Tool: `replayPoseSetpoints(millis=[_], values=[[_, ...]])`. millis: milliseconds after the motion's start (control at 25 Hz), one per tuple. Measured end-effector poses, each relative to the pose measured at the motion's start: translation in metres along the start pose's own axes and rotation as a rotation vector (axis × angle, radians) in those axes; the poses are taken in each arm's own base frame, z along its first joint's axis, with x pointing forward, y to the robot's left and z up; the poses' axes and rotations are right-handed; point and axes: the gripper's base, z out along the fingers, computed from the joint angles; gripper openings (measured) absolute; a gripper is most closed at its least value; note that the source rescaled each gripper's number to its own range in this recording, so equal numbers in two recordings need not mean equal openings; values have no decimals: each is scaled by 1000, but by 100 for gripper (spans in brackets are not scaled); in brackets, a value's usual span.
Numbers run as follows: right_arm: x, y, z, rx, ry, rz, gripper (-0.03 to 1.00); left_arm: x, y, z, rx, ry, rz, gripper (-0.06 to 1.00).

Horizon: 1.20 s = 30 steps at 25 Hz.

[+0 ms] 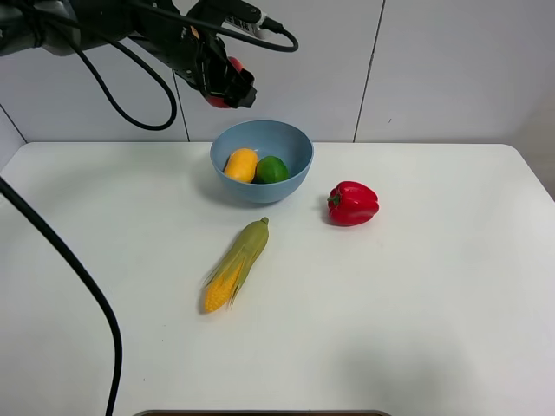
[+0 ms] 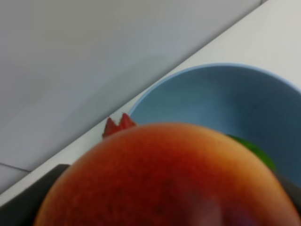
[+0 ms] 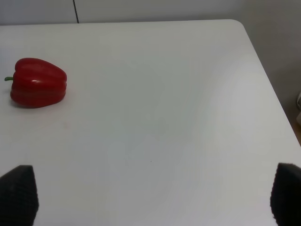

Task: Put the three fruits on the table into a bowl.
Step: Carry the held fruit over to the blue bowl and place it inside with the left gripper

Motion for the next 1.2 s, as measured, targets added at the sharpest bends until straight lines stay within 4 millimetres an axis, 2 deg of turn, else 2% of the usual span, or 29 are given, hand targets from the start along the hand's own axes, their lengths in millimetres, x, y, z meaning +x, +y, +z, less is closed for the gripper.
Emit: replayPoseSetpoints(millis=[280, 560, 920, 1200], values=[[0, 0, 0, 0, 0, 0, 100, 13, -2, 41, 11, 44, 1, 4], [0, 0, 0, 0, 0, 0, 100, 32, -7, 72, 33, 89, -18, 4], [0, 0, 0, 0, 0, 0, 100, 48, -11, 95, 44, 101, -42, 4], [0, 0, 0, 0, 0, 0, 100, 50, -12, 100, 41, 95, -43, 4]])
